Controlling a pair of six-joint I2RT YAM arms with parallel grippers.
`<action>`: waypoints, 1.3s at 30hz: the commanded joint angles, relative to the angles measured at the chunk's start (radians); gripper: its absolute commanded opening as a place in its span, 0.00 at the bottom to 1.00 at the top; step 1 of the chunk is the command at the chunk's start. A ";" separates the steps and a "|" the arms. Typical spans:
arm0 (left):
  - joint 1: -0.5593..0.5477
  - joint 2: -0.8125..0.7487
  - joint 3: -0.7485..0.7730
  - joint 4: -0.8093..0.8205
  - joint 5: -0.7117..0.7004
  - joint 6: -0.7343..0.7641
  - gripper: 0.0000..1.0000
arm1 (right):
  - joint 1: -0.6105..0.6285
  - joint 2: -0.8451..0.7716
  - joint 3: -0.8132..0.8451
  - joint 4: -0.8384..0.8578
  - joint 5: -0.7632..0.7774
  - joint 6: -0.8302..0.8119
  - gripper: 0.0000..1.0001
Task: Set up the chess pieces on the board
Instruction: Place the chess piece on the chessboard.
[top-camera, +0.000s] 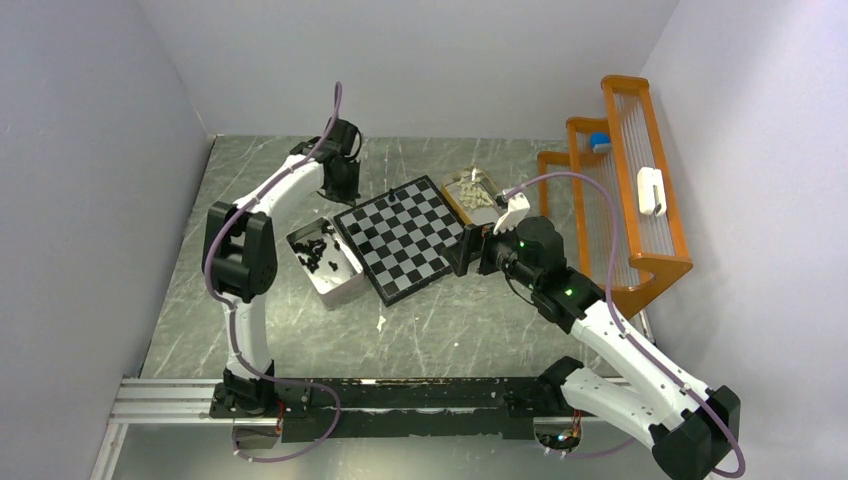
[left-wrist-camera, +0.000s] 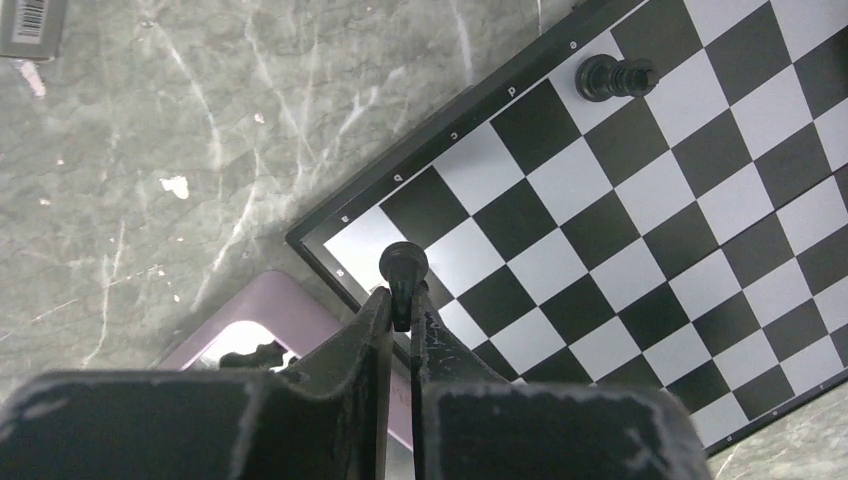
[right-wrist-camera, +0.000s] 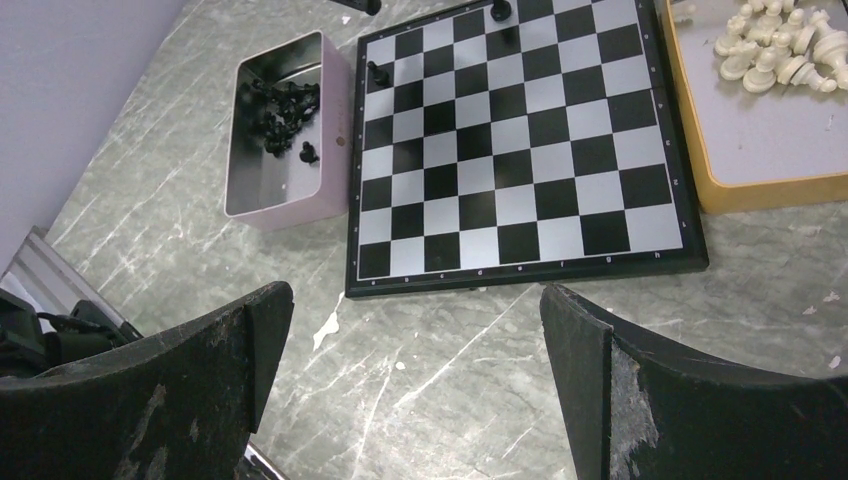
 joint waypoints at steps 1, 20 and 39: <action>-0.015 0.044 0.066 -0.001 -0.012 0.009 0.10 | 0.001 0.002 0.029 0.002 0.004 0.002 1.00; -0.028 0.133 0.093 0.003 -0.028 0.023 0.11 | 0.000 -0.003 0.025 -0.005 0.015 0.004 1.00; -0.029 0.159 0.072 0.019 0.007 0.027 0.11 | 0.000 0.001 0.022 -0.006 0.021 0.003 1.00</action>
